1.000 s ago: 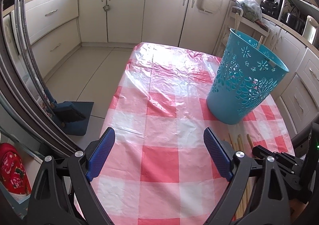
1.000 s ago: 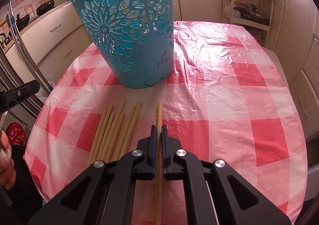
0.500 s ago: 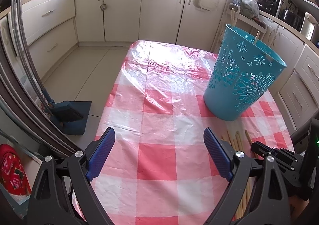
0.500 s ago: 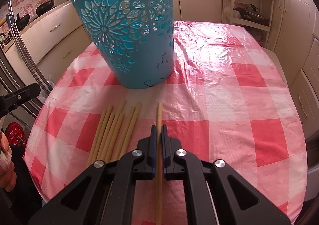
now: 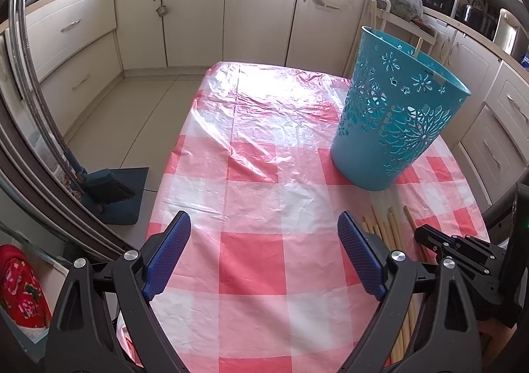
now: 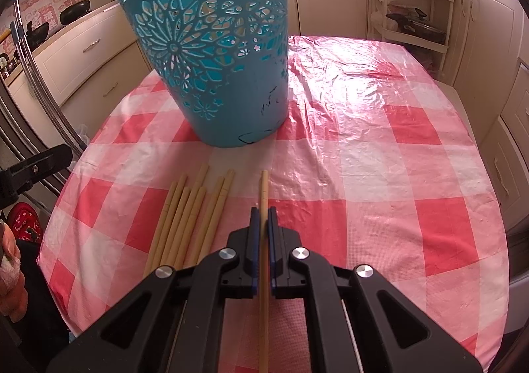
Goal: Organize utensils
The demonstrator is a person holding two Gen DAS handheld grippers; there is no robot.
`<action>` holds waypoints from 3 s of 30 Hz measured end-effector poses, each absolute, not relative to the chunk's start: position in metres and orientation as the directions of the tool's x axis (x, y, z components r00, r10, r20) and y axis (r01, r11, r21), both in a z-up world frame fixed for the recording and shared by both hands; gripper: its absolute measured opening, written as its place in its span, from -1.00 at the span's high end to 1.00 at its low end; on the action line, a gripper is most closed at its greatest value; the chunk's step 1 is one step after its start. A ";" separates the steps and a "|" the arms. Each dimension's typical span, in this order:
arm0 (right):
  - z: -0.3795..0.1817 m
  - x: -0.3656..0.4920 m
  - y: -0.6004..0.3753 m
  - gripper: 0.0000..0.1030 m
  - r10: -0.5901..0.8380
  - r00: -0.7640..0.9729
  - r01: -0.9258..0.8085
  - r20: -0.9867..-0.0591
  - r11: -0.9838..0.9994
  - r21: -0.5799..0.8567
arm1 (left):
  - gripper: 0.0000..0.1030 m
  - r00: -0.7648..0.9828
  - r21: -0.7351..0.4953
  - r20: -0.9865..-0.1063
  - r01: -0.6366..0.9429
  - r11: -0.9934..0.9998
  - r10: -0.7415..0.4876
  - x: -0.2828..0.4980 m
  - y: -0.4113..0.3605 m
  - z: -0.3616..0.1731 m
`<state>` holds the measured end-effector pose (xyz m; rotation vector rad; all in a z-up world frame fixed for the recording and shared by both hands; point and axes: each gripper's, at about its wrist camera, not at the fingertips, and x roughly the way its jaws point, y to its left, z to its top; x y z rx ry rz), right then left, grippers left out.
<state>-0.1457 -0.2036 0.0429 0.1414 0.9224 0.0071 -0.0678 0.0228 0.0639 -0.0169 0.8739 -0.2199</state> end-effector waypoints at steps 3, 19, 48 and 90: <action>0.043 -0.146 -0.203 0.90 0.066 0.604 0.054 -0.794 0.991 0.123 | -0.68 0.617 -0.100 -0.761 0.192 0.976 -0.199 -0.068 0.021 0.063; 0.042 -0.145 -0.205 0.89 0.086 0.606 0.058 -0.791 0.987 0.151 | -0.69 0.569 -0.096 -0.791 0.252 0.963 -0.227 -0.072 0.009 0.055; 0.042 -0.145 -0.216 0.89 0.165 0.592 0.052 -0.789 0.969 0.242 | -0.64 0.446 -0.015 -0.883 0.283 0.959 -0.145 -0.079 -0.067 0.020; 0.040 -0.143 -0.218 0.89 0.174 0.594 0.056 -0.785 0.965 0.256 | 0.91 0.367 -0.150 -0.867 0.453 0.879 -0.337 -0.071 -0.053 0.084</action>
